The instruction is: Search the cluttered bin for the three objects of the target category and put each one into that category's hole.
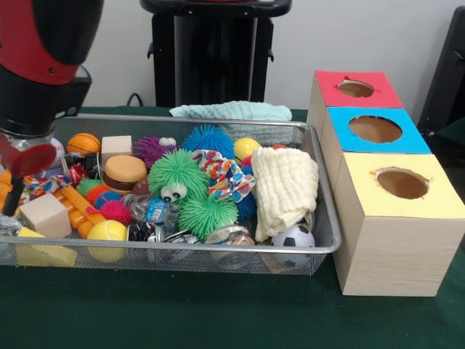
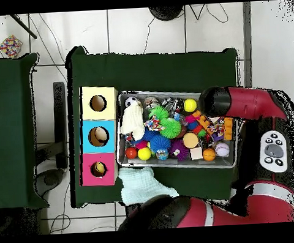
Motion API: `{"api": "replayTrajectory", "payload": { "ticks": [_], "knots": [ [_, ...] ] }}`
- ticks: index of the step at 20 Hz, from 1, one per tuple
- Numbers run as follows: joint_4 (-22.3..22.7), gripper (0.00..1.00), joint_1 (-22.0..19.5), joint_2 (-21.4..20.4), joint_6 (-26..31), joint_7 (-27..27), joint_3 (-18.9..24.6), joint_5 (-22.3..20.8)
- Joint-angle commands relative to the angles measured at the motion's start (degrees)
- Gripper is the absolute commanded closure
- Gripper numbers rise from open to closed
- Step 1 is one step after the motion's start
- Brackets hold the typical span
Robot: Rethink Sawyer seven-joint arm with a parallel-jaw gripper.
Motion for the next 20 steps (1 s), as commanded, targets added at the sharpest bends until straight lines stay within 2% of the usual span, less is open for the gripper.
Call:
{"api": "replayTrajectory", "payload": {
  "ticks": [1,9,14,20],
  "knots": [
    [8.5,0.00,-5.5,0.8,-1.9,-13.4,8.2,-2.3],
    [12.7,0.00,-10.0,0.9,-4.6,-12.5,11.5,-3.0],
    [16.7,0.00,-10.2,-0.8,-3.3,-8.9,11.1,-1.8],
    [21.3,0.00,-9.0,-1.7,-5.3,-2.5,10.1,-0.5]
  ]
}}
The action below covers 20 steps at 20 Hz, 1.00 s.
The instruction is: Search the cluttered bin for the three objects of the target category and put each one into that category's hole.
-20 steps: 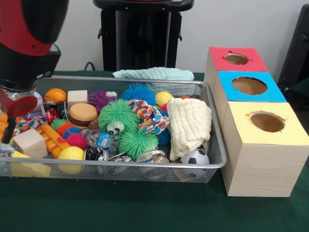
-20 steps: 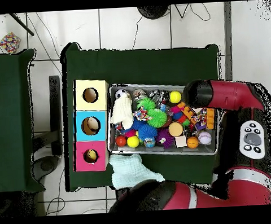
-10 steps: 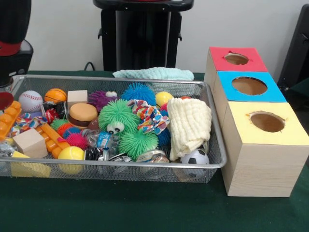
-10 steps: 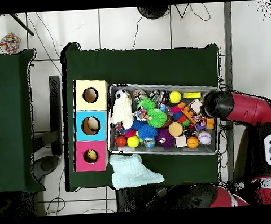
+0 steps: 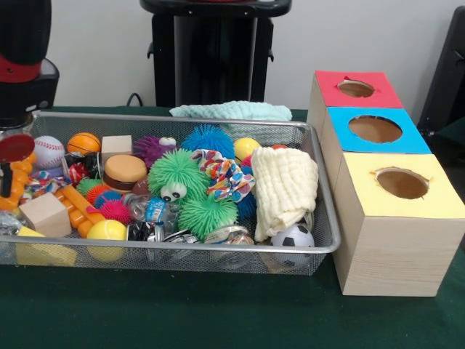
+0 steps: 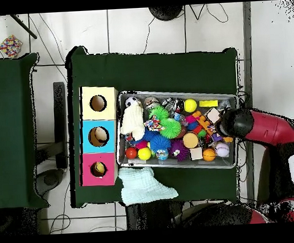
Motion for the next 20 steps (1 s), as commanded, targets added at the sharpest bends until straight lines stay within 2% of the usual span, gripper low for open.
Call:
{"api": "replayTrajectory", "payload": {
  "ticks": [1,4,7,11,14,20],
  "knots": [
    [11.4,0.00,1.9,0.0,-2.2,-0.8,4.4,-0.5],
    [11.8,0.00,4.2,0.1,-2.2,3.0,2.9,0.4],
    [12.9,0.00,4.5,0.2,-0.3,3.8,3.4,2.3],
    [14.6,0.00,6.1,-0.2,-2.5,6.2,2.9,3.0],
    [15.8,0.00,7.1,-1.0,-1.3,7.3,2.5,4.5],
    [18.8,0.00,5.7,-1.7,1.1,7.9,4.6,10.9]
  ]
}}
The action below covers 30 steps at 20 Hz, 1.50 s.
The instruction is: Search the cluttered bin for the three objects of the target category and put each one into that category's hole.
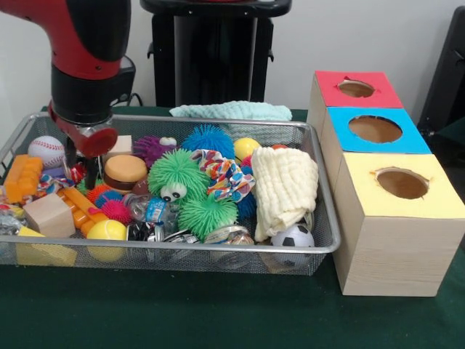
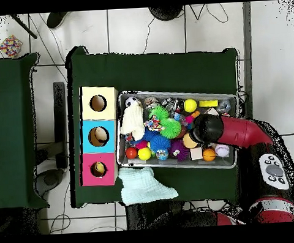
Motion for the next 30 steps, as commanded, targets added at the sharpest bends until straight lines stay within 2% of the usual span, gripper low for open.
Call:
{"api": "replayTrajectory", "payload": {
  "ticks": [1,4,13,15,17,18,22,28,30],
  "knots": [
    [9.6,0.00,-0.4,0.8,2.4,7.8,4.7,7.7],
    [10.1,0.00,-0.9,0.6,3.3,6.8,5.4,10.4],
    [11.1,0.00,0.9,-0.7,4.7,5.8,4.3,14.0],
    [9.4,0.00,2.2,-0.4,5.7,5.3,2.4,13.1],
    [5.7,0.00,4.8,0.6,6.4,3.9,-2.0,9.0],
    [4.3,0.00,5.3,1.5,4.9,3.2,-3.5,7.2],
    [3.5,0.00,4.9,4.8,0.1,2.9,-4.6,6.0],
    [0.4,0.00,4.4,6.6,-1.5,1.8,-5.8,5.2],
    [-0.1,0.00,3.8,6.6,-0.4,1.1,-5.6,5.5]
  ]
}}
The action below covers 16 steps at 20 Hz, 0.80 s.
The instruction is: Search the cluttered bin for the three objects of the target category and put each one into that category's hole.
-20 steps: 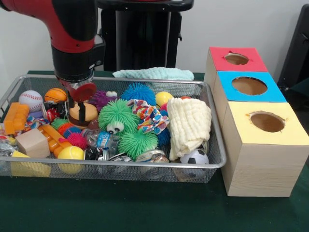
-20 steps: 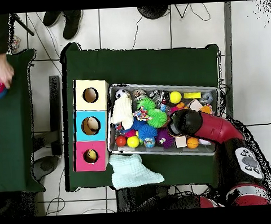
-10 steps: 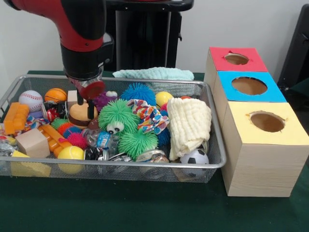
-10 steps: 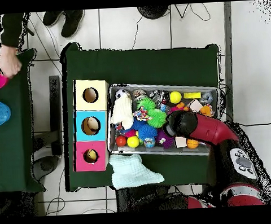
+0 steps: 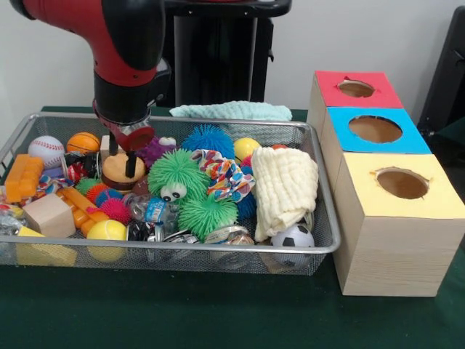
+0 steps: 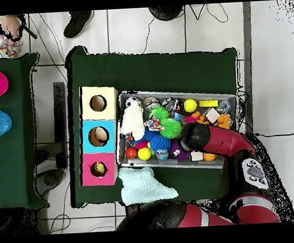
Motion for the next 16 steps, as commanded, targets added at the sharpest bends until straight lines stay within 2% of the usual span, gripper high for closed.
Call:
{"api": "replayTrajectory", "payload": {
  "ticks": [1,8,10,16],
  "knots": [
    [-5.4,0.00,-1.6,4.1,-0.3,0.8,0.1,-2.6],
    [-6.5,0.00,-1.6,5.2,-3.0,1.3,-1.1,-3.5],
    [-6.8,0.00,-0.7,5.0,-5.3,2.4,-2.2,-4.0],
    [-5.2,0.00,-1.3,5.1,-5.5,3.2,-1.3,-2.2]
  ]
}}
